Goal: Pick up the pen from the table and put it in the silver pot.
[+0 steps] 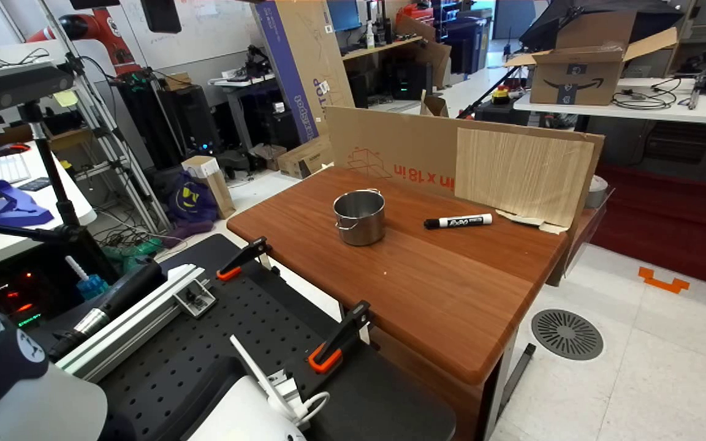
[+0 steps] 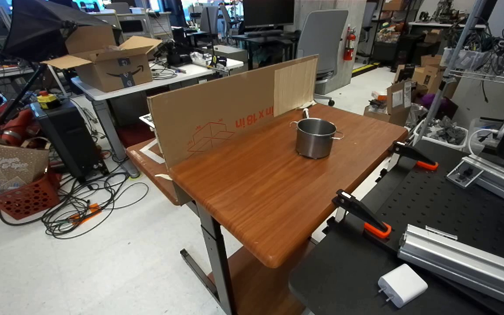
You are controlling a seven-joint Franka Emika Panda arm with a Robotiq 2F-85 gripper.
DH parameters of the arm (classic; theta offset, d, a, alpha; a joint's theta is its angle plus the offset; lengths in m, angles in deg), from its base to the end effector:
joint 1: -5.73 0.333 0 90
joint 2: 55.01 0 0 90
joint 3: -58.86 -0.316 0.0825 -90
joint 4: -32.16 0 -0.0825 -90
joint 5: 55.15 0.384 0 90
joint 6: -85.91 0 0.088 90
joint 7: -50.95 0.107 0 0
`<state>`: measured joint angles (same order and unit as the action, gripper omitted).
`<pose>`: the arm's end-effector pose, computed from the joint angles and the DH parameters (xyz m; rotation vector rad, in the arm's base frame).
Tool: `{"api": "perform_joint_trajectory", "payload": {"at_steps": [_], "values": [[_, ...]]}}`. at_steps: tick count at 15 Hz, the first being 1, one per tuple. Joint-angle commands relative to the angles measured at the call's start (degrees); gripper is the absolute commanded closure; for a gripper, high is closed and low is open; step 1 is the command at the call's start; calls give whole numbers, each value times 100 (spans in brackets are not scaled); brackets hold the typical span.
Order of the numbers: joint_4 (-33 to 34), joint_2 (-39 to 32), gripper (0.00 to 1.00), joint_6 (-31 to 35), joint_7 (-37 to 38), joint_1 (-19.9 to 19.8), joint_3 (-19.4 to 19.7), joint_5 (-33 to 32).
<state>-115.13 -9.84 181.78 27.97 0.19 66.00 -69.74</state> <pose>0.2916 -0.0944 0.4975 2.9826 0.3924 -0.2306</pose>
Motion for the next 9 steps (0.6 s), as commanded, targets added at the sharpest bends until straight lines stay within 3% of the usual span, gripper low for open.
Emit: {"api": "perform_joint_trajectory", "payload": {"at_steps": [1, 4, 9], "values": [[15, 10, 0, -38, 90, 165, 123, -77], [36, -23, 0, 2, 120, 159, 144, -44], [424, -733, 0, 328, 604, 207, 412, 1011]]}}
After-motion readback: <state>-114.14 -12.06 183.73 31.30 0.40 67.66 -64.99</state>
